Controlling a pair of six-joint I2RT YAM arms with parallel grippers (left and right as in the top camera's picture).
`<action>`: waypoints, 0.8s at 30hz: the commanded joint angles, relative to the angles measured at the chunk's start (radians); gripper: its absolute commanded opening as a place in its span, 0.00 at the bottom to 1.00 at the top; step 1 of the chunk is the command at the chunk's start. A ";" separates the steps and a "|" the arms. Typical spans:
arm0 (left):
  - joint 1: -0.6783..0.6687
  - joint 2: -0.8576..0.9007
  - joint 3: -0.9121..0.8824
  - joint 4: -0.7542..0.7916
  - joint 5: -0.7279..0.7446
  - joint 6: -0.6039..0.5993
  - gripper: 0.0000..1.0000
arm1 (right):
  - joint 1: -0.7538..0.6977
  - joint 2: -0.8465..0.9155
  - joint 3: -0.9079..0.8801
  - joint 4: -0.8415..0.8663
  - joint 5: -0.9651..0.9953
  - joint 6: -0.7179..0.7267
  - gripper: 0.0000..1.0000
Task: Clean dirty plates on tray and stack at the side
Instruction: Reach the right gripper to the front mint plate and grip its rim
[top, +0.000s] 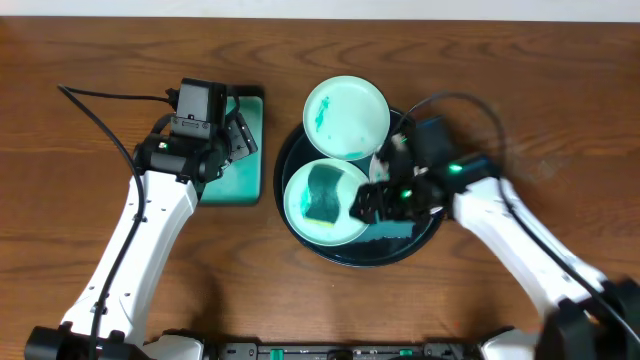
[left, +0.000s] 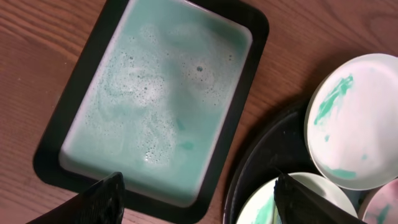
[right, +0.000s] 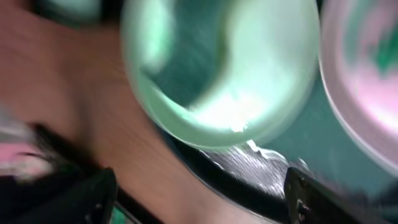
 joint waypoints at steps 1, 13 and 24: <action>0.002 0.003 0.016 0.000 -0.003 0.002 0.77 | 0.027 0.076 0.011 -0.024 0.135 0.024 0.83; 0.002 0.003 0.016 0.000 -0.003 0.003 0.77 | 0.050 0.230 0.011 0.127 0.136 0.013 0.83; 0.002 0.003 0.016 -0.001 0.000 0.003 0.77 | 0.056 0.279 0.013 0.208 0.271 -0.001 0.82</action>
